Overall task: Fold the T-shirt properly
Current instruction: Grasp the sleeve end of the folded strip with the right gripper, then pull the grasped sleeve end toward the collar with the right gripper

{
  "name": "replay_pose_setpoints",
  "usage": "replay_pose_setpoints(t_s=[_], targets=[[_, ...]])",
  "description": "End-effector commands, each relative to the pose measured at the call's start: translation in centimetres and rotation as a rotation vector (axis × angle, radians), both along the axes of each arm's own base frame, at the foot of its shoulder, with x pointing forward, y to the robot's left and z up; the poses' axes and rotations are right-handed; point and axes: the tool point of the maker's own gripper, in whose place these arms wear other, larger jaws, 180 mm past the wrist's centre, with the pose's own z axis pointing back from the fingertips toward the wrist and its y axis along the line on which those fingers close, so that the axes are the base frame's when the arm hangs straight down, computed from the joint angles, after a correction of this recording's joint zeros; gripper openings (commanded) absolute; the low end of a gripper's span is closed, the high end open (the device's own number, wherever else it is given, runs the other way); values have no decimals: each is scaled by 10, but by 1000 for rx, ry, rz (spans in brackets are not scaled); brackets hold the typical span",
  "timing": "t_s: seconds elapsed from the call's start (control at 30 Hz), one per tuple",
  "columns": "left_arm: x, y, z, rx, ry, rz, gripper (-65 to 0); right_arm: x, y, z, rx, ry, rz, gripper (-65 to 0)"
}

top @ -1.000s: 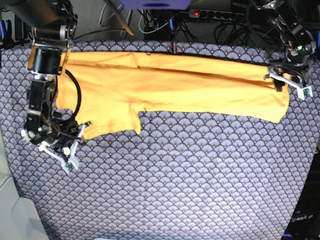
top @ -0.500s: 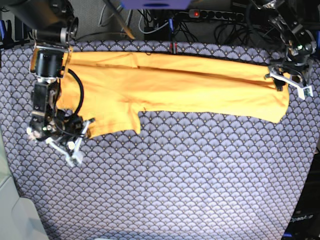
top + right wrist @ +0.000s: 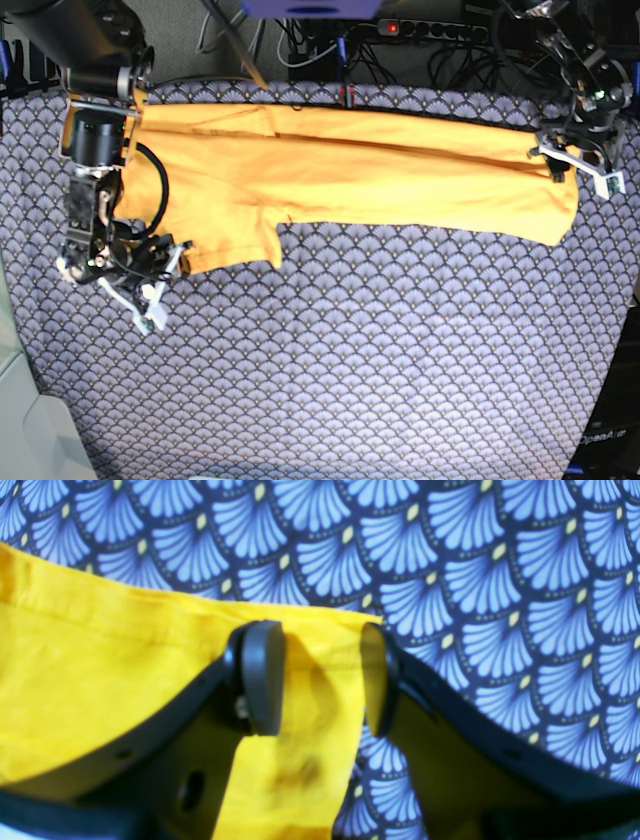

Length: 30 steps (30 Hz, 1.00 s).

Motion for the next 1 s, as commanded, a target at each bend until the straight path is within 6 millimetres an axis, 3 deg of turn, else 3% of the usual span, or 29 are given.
replay_pose_setpoints(t_s=[0.0, 0.07, 0.23, 0.4, 0.63, 0.77, 0.97], targets=[[7, 6, 14, 30, -46, -2, -270, 11, -3, 13, -6, -34, -4, -389], [7, 6, 14, 30, -46, -2, -270, 11, -4, 13, -3, -41, -5, -432], [8, 6, 14, 27, -48, -2, -270, 9, -1, 10, 2, -54, 3, -650], [8, 7, 15, 29, -49, -2, -270, 16, -4, 32, -25, -123, 6, -650], [9, 6, 16, 28, -52, -2, -270, 0, -6, 73, -135, -220, 35, -650], [9, 6, 16, 28, -52, -2, -270, -18, -2, 83, -174, -237, 45, -650], [8, 7, 15, 30, -48, -2, -270, -61, 14, 87, -149, -266, 84, -650]])
